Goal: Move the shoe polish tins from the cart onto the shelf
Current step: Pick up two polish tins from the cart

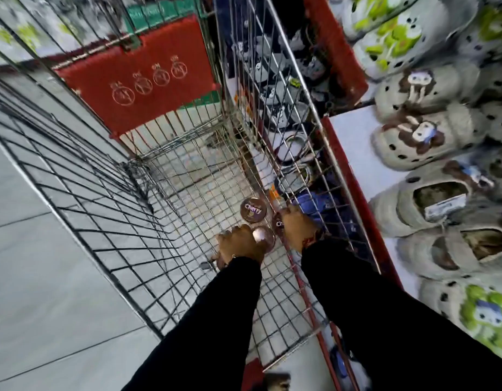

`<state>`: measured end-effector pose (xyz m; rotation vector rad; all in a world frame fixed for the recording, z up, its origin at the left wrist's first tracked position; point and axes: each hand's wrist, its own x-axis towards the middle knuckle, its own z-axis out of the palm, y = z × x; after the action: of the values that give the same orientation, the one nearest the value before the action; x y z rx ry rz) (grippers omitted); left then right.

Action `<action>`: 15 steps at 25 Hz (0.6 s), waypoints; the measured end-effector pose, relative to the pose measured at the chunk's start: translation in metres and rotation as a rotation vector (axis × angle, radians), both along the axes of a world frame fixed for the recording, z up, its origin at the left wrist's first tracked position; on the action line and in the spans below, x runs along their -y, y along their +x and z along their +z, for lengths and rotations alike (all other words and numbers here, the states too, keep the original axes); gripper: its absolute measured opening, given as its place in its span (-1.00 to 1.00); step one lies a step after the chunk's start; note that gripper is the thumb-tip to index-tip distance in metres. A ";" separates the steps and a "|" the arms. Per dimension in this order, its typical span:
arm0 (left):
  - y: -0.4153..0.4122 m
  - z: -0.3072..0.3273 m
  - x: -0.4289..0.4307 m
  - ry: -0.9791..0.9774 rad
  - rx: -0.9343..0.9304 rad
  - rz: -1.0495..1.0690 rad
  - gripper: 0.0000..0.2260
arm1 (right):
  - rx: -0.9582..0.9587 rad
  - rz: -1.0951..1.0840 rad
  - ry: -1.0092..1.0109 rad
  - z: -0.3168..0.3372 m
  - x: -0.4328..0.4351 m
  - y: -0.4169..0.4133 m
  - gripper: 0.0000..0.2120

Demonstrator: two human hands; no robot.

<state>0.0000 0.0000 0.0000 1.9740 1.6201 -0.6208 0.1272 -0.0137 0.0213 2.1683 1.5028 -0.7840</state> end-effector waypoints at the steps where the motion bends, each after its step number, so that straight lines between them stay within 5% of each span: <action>1: 0.002 -0.003 0.000 -0.022 -0.033 0.002 -0.42 | 0.019 0.031 0.001 -0.004 -0.001 0.002 -0.55; 15: -0.013 0.014 0.011 0.080 0.059 0.192 -0.57 | 0.056 0.010 0.047 -0.004 0.017 0.000 -0.48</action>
<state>-0.0126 -0.0106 0.0143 1.8445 1.7954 -0.4260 0.1271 -0.0306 0.0175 2.1961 1.5172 -0.6859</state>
